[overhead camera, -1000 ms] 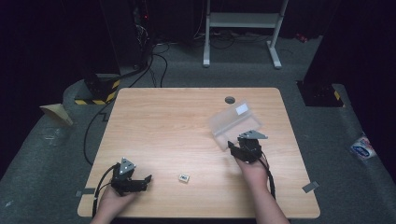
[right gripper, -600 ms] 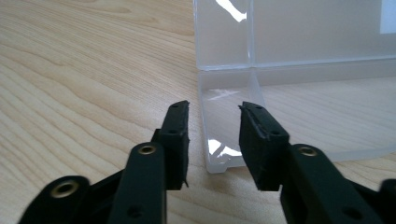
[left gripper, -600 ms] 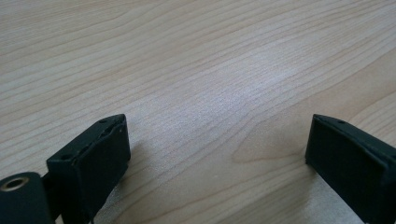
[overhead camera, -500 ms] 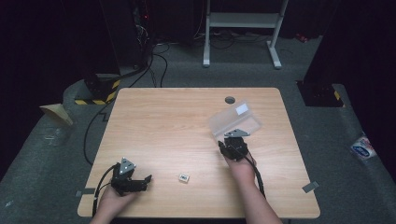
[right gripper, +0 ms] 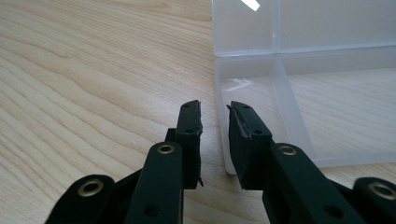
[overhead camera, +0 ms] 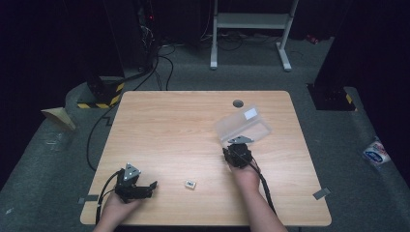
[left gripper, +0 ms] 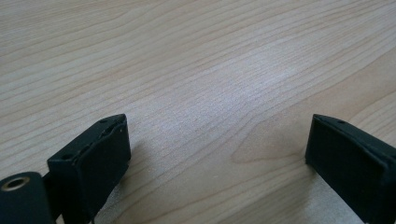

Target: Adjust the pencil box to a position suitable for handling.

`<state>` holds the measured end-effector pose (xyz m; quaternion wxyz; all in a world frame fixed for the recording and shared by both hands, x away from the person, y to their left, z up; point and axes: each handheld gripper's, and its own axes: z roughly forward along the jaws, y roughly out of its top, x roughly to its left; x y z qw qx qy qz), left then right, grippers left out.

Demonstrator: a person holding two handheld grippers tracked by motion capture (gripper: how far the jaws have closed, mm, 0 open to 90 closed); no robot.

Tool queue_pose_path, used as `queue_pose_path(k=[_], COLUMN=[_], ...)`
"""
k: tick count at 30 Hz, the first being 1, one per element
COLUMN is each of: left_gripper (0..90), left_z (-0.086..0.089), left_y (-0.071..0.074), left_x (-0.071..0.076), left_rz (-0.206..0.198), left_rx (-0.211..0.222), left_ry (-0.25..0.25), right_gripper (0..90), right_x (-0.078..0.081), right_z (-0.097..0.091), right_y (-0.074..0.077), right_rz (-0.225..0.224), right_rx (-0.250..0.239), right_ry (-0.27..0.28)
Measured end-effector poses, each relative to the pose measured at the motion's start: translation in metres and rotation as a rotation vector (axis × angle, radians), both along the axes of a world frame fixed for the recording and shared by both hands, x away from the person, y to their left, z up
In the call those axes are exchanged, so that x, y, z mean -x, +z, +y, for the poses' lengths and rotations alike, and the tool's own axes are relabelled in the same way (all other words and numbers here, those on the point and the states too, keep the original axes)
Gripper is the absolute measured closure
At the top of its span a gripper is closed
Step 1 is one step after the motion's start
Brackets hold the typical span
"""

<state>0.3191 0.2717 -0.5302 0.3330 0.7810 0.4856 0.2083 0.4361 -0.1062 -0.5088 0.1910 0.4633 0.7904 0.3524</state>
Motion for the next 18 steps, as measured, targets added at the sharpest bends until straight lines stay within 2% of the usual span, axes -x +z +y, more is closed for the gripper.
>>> queue_pose_path(k=[13,18], left_gripper=[7.1,7.3], left_z=[0.000,0.000], left_y=[0.000,0.000], left_x=[0.000,0.000], left_rz=[-0.001,-0.001], left_rx=[0.001,0.001], left_ry=[-0.001,-0.002], right_gripper=[71.4,70.6], right_x=[0.018,0.023], right_z=[0.018,0.027], right_y=[-0.004,-0.005], right_rz=[-0.014,-0.021], right_rx=[-0.051,-0.054], right_ry=[0.053,0.075])
